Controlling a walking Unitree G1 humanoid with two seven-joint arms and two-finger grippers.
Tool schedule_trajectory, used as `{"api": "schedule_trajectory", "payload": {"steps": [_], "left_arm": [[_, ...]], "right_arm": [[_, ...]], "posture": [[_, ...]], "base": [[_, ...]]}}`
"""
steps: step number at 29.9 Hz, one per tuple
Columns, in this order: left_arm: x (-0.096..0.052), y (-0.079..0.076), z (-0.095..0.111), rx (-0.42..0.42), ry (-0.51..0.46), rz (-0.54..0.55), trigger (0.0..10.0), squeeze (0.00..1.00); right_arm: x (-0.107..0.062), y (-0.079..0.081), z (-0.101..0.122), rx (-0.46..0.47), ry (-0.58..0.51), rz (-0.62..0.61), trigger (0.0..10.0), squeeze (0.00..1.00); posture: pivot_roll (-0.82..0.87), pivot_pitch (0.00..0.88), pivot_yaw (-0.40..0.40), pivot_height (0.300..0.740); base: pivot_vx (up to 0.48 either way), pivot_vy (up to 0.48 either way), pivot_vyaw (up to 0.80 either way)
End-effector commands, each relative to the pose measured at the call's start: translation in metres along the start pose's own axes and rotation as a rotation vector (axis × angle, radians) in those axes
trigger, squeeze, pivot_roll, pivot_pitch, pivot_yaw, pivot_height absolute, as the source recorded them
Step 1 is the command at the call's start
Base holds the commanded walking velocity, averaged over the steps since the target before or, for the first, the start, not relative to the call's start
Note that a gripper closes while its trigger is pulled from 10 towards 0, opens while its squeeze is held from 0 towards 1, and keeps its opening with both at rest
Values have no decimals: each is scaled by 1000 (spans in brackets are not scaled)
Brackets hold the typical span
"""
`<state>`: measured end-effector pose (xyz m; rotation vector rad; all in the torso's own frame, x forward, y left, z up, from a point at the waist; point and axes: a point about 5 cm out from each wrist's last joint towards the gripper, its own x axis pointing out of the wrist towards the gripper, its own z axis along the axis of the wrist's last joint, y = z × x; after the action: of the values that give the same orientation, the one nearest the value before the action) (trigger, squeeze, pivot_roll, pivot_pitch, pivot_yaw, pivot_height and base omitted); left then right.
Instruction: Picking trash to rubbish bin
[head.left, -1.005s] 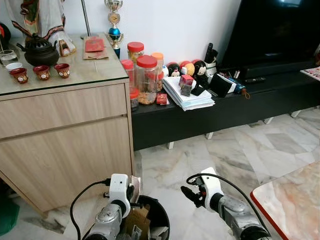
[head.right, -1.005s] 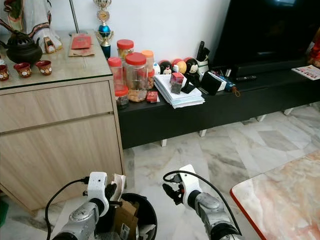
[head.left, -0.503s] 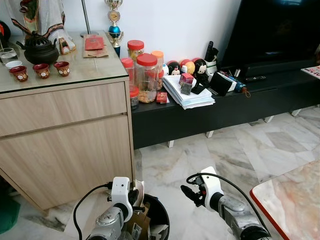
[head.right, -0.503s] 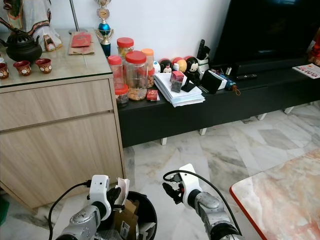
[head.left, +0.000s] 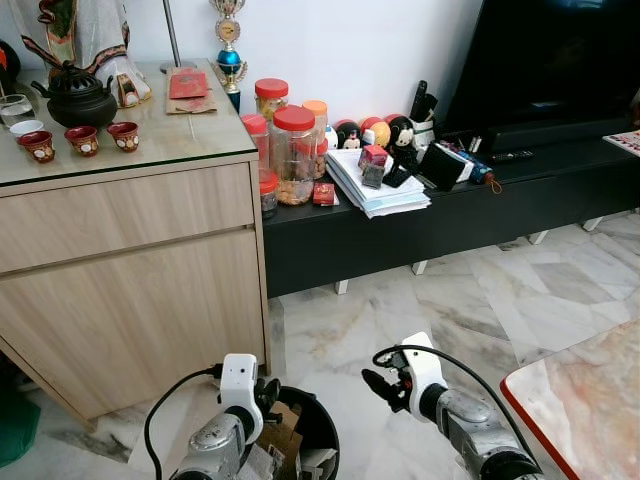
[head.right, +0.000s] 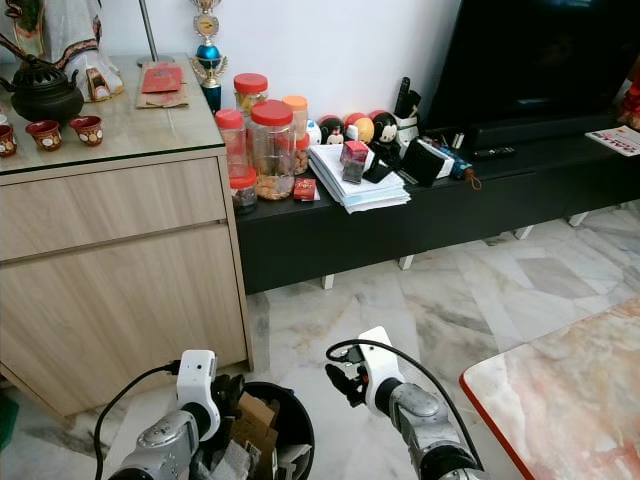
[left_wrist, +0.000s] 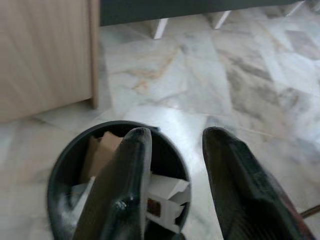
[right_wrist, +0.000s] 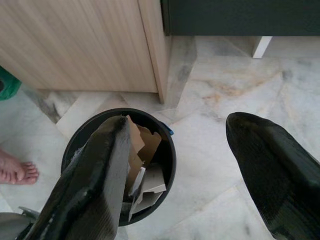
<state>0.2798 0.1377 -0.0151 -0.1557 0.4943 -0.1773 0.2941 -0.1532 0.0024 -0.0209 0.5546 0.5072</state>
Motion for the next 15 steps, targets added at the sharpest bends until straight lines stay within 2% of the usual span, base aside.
{"api": "schedule_trajectory", "payload": {"steps": [1, 5, 7, 9, 11, 14, 15], "left_arm": [[-3, 4, -7, 16, 26, 32, 10000, 0], [-12, 25, -14, 114, 28, 200, 10000, 0], [-14, 29, -13, 120, 6, 233, 10000, 0], [-21, 42, -4, 179, -89, 326, 10000, 0], [-22, 44, -1, 192, -112, 338, 10000, 0], [-27, 50, 15, 250, -224, 390, 10000, 0], [-27, 50, 15, 250, -224, 390, 10000, 0]], "right_arm": [[-1, -2, 2, 2, -18, -17, 10000, 0], [-2, -3, 2, 1, -37, -39, 10000, 0], [-1, -2, 7, -2, -66, -24, 10000, 0], [2, 4, 24, -3, -173, 21, 10000, 0], [3, 5, 28, -3, -194, 26, 10000, 0], [5, 7, 46, -5, -278, 27, 10000, 0], [5, 7, 46, -5, -278, 27, 10000, 0]], "posture": [[-13, 55, -89, 740], [-14, 50, -86, 740], [-13, 51, -85, 740], [-15, 50, -82, 740], [-15, 50, -82, 740], [-1, 52, -84, 740], [-1, 52, -84, 740]], "base": [[0, 0, 0], [0, 0, 0], [0, 0, 0], [0, 0, 0], [0, 0, 0], [0, 0, 0], [0, 0, 0]]}}
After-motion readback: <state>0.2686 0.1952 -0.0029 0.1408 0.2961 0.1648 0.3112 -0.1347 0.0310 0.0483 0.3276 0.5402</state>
